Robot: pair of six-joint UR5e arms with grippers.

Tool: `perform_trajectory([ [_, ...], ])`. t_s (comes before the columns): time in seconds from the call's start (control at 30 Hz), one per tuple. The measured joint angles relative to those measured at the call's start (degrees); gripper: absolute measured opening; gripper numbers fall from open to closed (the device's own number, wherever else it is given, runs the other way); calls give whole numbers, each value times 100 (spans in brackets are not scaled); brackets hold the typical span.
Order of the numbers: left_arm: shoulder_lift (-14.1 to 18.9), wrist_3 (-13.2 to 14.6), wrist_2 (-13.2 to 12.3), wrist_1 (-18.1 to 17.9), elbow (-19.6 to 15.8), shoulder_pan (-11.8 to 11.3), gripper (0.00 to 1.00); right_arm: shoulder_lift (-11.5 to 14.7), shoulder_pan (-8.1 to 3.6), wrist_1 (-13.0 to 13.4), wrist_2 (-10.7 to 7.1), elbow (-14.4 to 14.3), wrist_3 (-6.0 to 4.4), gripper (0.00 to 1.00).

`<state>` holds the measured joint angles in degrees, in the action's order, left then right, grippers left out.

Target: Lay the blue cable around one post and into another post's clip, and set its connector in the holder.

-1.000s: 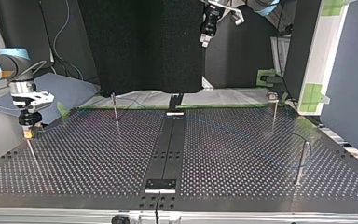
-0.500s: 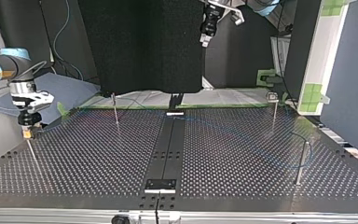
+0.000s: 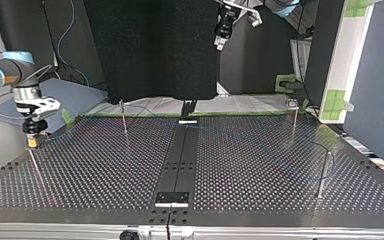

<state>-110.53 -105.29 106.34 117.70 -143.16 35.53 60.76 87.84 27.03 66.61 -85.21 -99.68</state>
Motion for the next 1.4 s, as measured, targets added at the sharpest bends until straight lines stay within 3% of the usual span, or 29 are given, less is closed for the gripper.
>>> perform_trajectory([
  [0.47, 1, 0, -2, 2, 0, 0, 100, 16, 35, -368, 32, 17, 150, 21],
  [0.8, 2, 0, -4, 0, 0, -1, 100, 166, -34, -374, 27, 58, 104, 21],
  [1.4, 2, -9, -13, 0, 0, -1, 100, 152, -76, -356, 20, 56, 57, 21],
])
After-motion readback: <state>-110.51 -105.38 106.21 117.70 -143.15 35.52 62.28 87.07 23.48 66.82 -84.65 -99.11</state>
